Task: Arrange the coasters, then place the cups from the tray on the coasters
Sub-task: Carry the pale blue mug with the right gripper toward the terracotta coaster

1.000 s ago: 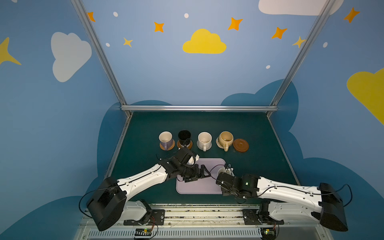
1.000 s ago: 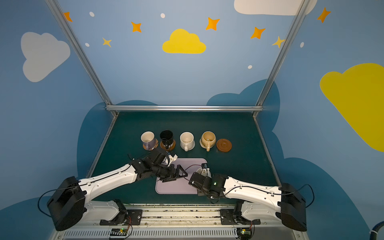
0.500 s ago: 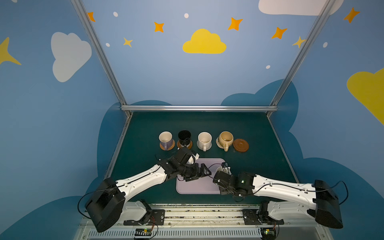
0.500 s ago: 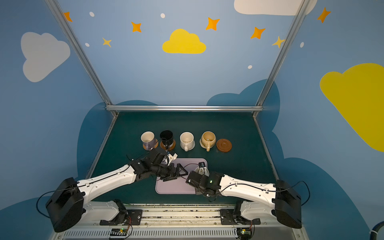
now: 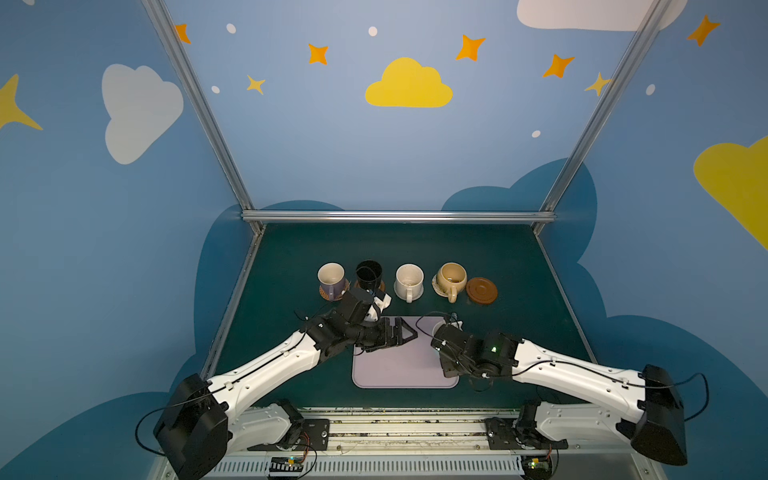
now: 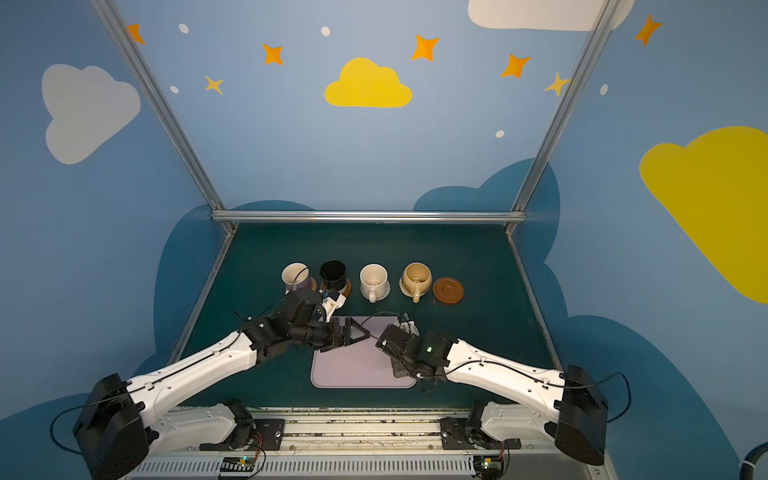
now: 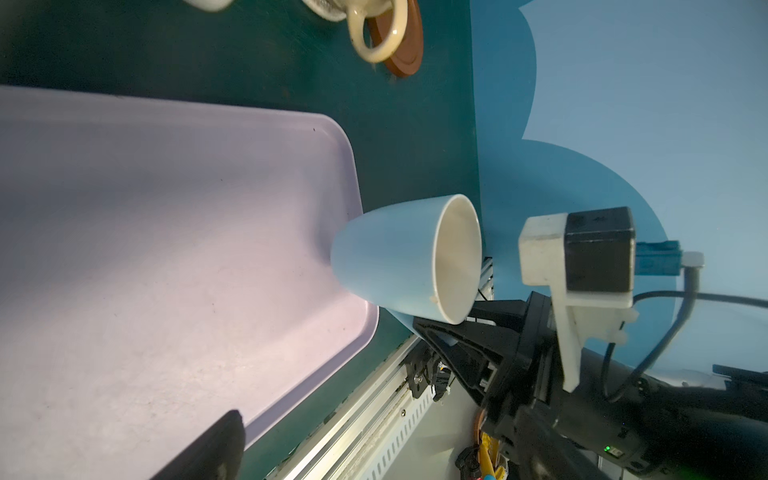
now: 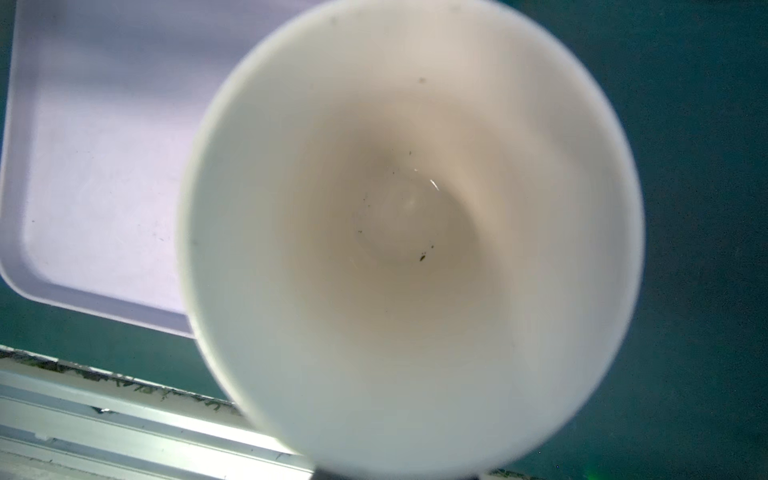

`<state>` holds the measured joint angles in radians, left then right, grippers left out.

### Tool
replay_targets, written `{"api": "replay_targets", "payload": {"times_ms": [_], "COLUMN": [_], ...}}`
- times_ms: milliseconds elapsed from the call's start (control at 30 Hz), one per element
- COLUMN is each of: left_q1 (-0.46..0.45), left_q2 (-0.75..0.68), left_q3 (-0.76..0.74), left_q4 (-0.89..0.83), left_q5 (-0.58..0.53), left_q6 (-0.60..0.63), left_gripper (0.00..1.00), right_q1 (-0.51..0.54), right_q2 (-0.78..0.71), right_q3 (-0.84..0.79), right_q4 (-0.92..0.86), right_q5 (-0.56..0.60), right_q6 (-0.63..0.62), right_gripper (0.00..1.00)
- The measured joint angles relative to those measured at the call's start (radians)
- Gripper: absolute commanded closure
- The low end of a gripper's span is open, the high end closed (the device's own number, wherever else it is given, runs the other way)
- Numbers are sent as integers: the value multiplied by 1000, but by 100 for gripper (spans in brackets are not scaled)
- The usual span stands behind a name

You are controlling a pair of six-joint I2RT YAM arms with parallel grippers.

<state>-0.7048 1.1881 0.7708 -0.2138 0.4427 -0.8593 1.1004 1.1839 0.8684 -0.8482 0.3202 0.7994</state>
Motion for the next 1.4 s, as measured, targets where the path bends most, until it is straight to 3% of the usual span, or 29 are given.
{"api": "replay_targets", "payload": {"times_ms": [200,467,700,1400], "left_q1": [31,55,55,-42], "left_q2": [-3,-3,26,263], "left_q3": [24,26,110,435], "left_q4": [-10,106,121,81], "left_q5": [17,44,43,-78], "left_q6": [9,-48,-46,34], "left_gripper": [0,0,0,0], "right_q1": [-55,-140,-241,-530], "right_q2": [-14,-40,-35,-6], "right_q3": [32,55,129,276], "right_q4": [-14,-25,-48,-101], "right_q5": [-3,-27,-93,-177], "right_q6": [-55,-125,-209,-360], "right_gripper": [100,100,100,100]}}
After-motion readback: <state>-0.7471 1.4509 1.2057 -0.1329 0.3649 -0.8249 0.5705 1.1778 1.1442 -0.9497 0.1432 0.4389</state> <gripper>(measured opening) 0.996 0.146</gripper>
